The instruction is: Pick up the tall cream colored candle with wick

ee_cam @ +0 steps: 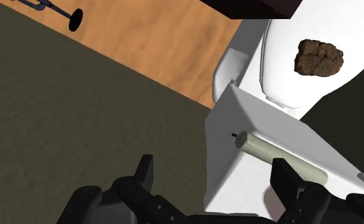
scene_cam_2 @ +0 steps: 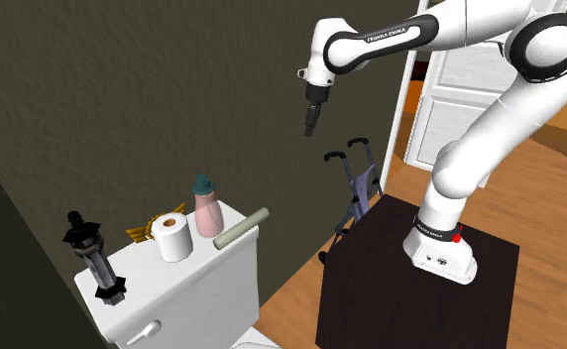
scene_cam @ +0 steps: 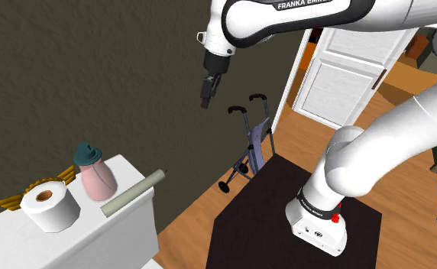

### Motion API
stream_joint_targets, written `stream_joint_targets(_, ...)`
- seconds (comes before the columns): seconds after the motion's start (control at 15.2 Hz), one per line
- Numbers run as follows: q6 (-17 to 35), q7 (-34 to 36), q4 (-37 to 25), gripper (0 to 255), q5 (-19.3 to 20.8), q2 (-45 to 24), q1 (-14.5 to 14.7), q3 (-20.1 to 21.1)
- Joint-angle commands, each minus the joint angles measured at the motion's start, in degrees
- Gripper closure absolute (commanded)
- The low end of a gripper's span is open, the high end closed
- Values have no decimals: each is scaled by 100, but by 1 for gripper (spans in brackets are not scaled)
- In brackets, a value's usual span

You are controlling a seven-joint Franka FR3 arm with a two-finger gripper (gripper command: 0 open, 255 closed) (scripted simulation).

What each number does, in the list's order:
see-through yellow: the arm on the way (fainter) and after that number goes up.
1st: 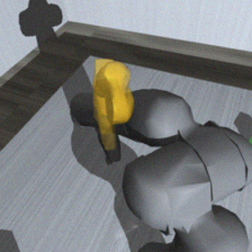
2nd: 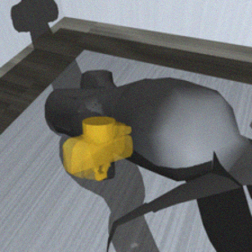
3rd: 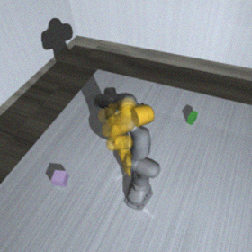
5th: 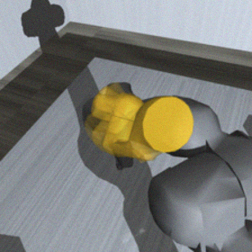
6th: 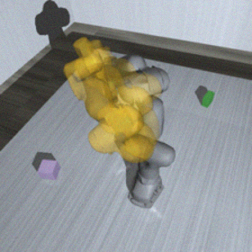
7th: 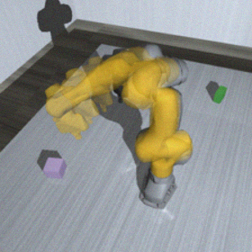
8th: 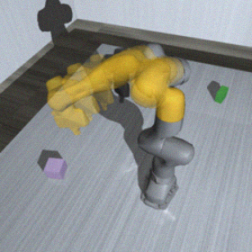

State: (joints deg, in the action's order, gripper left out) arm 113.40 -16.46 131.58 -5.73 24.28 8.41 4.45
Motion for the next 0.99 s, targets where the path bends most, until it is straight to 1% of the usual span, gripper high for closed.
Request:
stream_joint_targets(0.0, 213, -233, -85, 0, 15, -334, 104, 57)
stream_joint_targets(0.46, 914, -919, -535, 0, 156, -1638, 420, 328)
stream_joint_targets(0.92, 1435, -1461, -1120, 0, 482, -2914, 720, 625)
